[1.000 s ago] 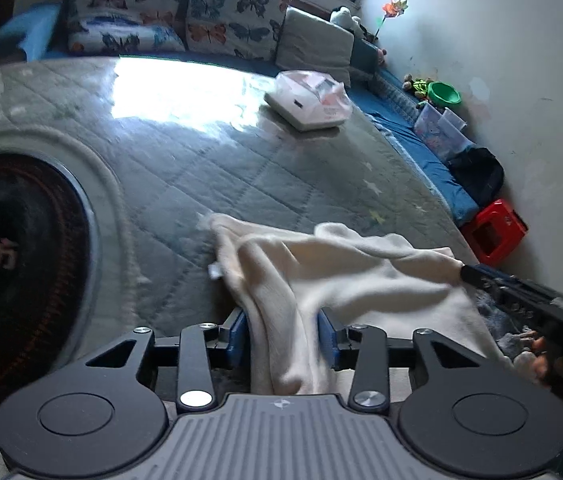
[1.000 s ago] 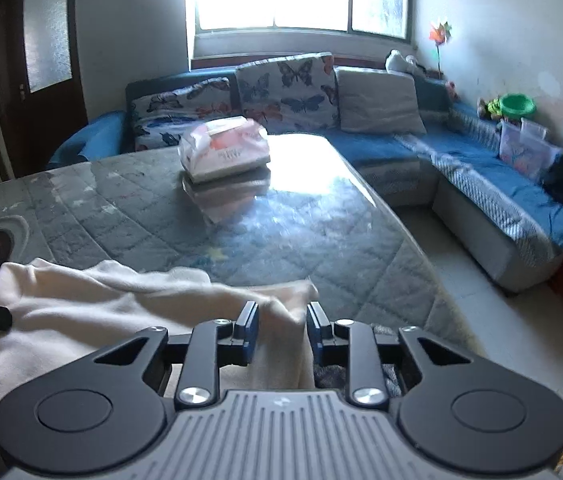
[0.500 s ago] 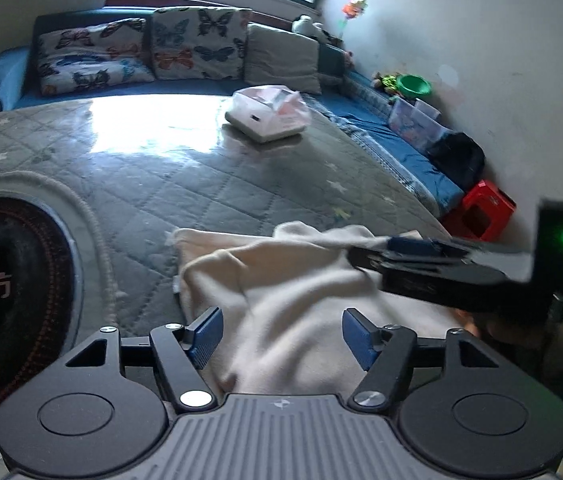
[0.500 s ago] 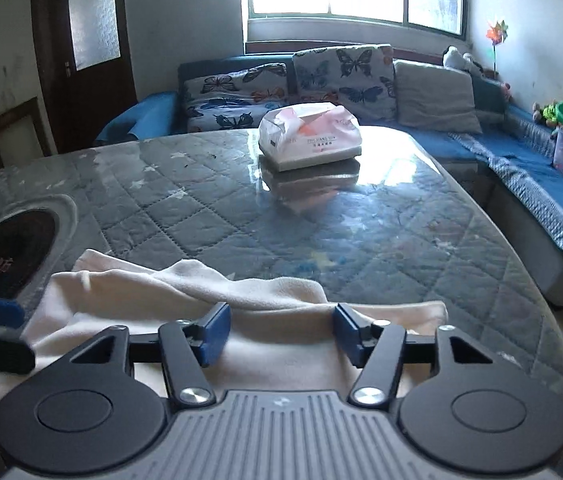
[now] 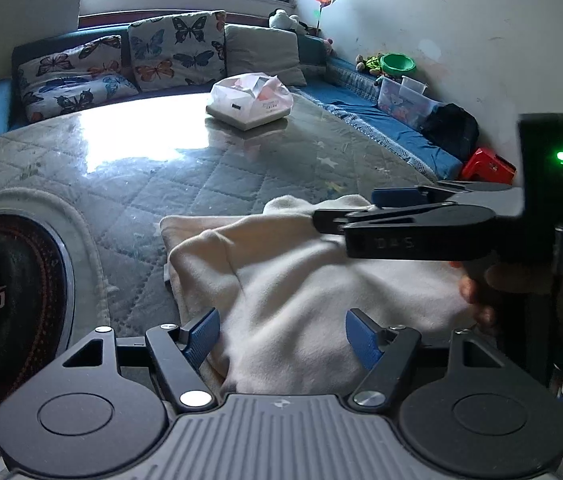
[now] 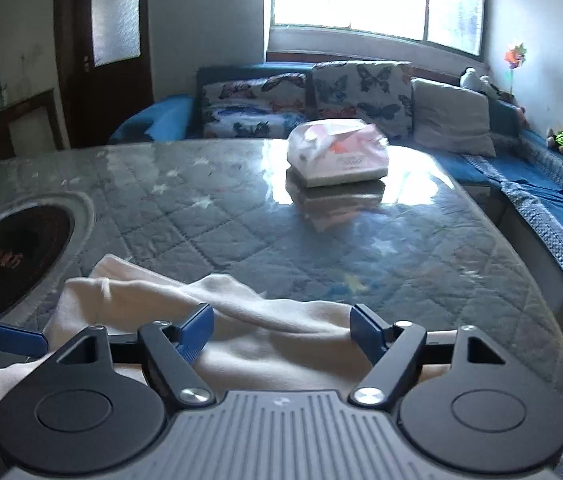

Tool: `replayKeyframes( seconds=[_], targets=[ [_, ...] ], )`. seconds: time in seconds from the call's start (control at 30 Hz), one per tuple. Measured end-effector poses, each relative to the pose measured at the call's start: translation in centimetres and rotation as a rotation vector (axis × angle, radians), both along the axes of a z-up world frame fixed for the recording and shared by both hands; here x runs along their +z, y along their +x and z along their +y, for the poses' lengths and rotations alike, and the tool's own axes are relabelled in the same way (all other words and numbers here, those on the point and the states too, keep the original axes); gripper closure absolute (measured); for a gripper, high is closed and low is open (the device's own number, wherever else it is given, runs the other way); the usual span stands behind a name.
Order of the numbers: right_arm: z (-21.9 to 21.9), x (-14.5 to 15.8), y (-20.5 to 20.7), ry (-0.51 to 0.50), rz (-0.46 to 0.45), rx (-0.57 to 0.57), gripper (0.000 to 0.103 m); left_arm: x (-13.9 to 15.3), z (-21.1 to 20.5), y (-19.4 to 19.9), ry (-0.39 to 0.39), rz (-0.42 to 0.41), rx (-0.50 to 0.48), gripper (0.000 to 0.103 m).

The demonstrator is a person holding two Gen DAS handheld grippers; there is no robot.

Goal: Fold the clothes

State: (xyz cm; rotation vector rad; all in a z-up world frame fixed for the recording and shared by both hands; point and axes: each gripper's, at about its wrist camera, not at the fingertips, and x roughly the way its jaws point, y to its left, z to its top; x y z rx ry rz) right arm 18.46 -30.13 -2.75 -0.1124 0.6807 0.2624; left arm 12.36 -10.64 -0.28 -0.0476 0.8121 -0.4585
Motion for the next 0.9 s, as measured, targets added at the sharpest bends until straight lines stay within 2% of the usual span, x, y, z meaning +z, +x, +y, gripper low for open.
replayKeyframes(
  seconds=[0.1,0.27,0.4,0.6,0.9],
  targets=[
    [0.6,-0.5,0.8,-0.01,0.01,-0.003,0.024,0.0,0.3,-0.1,-0.001,0.001,0.004,0.029],
    [0.1,0.5,0.4,0.014,-0.002,-0.013,0.023,0.3,1.2,-0.2,-0.011,-0.009,0.031,0.024],
    [-0.6,1.4,-2.0,0.023,-0.004,0.011,0.023,0.6,2.1,-0.3,-0.019,-0.016,0.057,0.024],
    [-0.8,1.2,-6.8,0.006,-0.018,0.032,0.023,0.6,3.0,-0.4,-0.02,-0.015,0.093,0.024],
    [-1.6,-0.3,-12.2,0.04,-0.076,-0.043,0.021,-0.5,2.7,-0.9,0.038,-0.017,0.094,0.024]
  ],
)
